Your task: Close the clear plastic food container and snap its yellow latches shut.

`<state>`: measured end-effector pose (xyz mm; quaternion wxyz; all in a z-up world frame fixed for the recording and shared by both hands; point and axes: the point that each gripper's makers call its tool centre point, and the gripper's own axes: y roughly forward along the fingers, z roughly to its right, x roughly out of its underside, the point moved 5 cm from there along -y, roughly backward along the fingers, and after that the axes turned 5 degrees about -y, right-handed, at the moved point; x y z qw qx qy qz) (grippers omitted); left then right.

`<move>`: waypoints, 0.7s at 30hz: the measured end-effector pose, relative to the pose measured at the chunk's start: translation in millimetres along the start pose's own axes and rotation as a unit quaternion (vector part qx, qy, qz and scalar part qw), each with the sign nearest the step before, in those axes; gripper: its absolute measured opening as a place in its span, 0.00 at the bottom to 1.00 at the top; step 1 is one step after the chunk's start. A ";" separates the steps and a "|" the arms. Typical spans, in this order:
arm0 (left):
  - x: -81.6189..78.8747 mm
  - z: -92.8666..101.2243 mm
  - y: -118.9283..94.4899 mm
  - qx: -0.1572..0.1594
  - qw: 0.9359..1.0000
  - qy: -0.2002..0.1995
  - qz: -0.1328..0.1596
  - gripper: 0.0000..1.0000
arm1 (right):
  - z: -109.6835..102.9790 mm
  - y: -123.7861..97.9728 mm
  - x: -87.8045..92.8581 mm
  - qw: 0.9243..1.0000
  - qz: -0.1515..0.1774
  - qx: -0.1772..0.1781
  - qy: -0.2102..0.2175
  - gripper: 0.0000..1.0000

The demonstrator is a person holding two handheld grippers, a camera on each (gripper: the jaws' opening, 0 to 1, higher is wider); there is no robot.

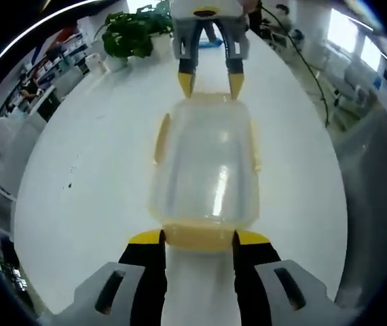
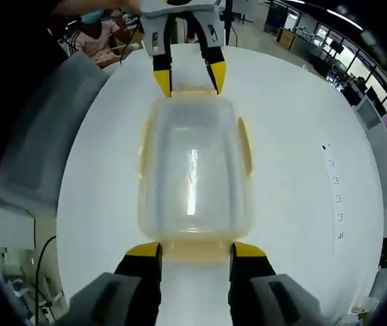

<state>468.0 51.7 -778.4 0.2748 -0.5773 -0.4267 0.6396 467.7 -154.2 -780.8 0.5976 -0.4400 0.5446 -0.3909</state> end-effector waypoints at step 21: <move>30.9 21.5 -11.6 0.057 0.998 0.008 -0.040 0.24 | -43.0 14.6 -22.5 0.996 0.063 0.016 0.058 0.37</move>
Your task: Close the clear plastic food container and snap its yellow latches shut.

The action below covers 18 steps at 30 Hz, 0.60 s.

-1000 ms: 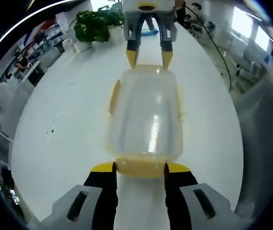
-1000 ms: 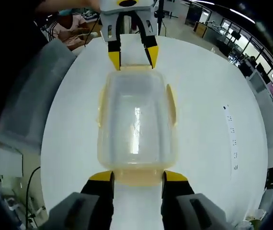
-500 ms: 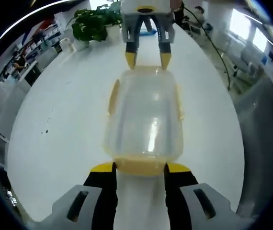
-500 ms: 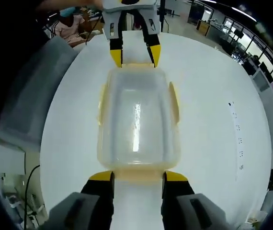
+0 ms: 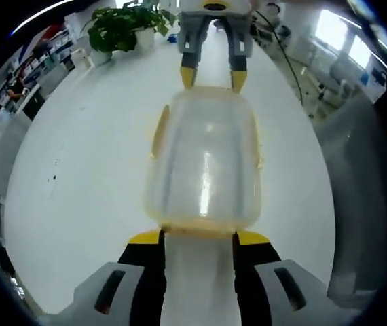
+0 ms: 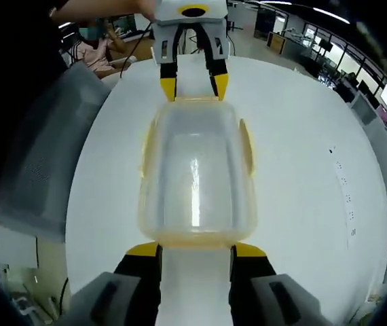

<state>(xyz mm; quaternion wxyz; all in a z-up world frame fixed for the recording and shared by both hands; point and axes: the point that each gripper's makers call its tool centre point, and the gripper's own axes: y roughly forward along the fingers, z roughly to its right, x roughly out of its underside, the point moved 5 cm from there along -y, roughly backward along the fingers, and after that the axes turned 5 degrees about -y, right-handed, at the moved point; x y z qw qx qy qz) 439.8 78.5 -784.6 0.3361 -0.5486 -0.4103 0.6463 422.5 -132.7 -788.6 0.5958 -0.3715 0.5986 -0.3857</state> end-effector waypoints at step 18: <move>32.2 -3.8 -20.8 -0.025 0.997 -0.034 0.059 0.30 | -1.3 -25.8 -14.1 0.997 0.059 0.028 0.043 0.46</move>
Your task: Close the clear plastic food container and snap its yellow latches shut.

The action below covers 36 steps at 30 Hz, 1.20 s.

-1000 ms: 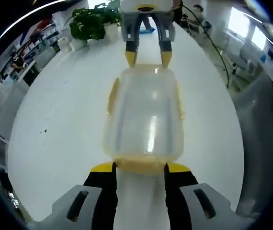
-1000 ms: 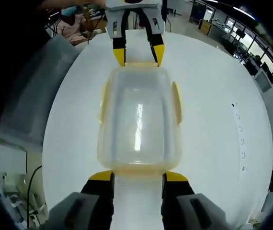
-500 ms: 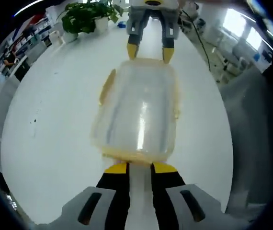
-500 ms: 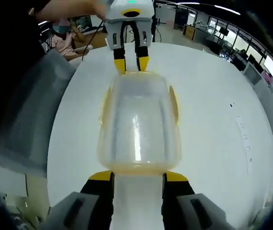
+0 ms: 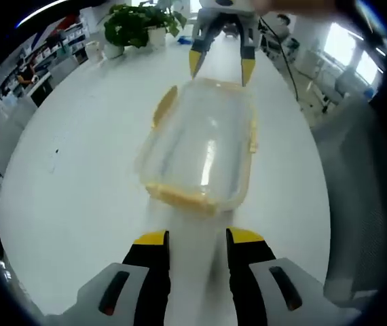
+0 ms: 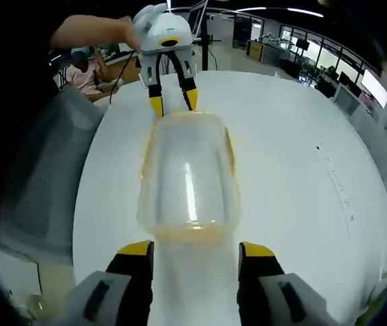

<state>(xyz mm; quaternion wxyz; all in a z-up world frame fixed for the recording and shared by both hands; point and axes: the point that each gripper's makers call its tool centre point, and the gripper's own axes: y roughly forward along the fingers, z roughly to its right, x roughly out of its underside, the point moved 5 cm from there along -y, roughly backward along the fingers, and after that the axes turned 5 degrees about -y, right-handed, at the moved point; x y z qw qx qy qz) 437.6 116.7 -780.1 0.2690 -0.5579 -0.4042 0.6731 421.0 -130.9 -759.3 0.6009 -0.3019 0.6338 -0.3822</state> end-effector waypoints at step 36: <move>-91.5 31.4 31.4 0.069 0.991 0.048 0.105 0.24 | -8.3 35.1 -71.5 0.997 0.077 -0.007 -0.020 0.28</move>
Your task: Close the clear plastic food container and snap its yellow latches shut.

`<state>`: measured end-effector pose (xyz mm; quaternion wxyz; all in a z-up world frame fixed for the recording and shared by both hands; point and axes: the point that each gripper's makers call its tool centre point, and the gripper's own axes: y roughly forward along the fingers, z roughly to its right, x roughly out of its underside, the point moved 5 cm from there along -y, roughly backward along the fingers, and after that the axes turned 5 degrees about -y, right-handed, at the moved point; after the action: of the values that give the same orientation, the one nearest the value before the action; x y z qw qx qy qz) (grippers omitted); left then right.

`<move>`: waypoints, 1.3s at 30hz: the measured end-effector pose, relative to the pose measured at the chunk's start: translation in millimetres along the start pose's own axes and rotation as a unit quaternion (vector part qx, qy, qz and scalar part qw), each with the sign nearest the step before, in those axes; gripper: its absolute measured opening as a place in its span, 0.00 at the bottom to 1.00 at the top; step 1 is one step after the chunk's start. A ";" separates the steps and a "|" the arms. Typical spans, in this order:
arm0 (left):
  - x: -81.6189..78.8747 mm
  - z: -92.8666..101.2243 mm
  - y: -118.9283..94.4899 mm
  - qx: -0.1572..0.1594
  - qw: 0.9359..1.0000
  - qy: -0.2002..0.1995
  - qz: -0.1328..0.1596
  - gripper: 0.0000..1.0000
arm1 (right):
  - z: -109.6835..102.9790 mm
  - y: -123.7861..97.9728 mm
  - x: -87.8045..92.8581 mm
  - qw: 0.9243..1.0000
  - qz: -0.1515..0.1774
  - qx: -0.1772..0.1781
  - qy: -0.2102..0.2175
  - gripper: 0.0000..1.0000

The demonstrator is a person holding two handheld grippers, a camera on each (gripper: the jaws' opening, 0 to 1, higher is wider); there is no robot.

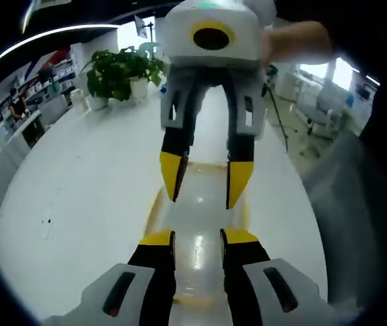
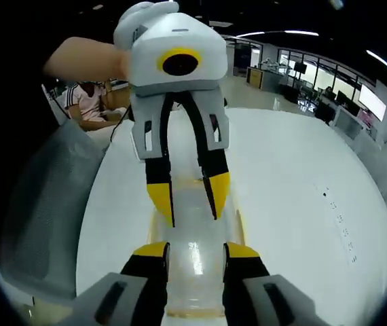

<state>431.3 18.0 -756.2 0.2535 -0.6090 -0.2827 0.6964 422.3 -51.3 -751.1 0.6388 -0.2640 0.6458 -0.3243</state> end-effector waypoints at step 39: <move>16.7 36.0 10.4 -0.082 0.992 0.092 -0.019 0.44 | 29.0 21.1 6.8 0.996 -0.047 -0.077 0.008 0.54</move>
<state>393.4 19.2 -771.7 0.2410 -0.6834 -0.3257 0.6073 452.4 -45.1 -770.7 0.5954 -0.3396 0.6611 -0.3053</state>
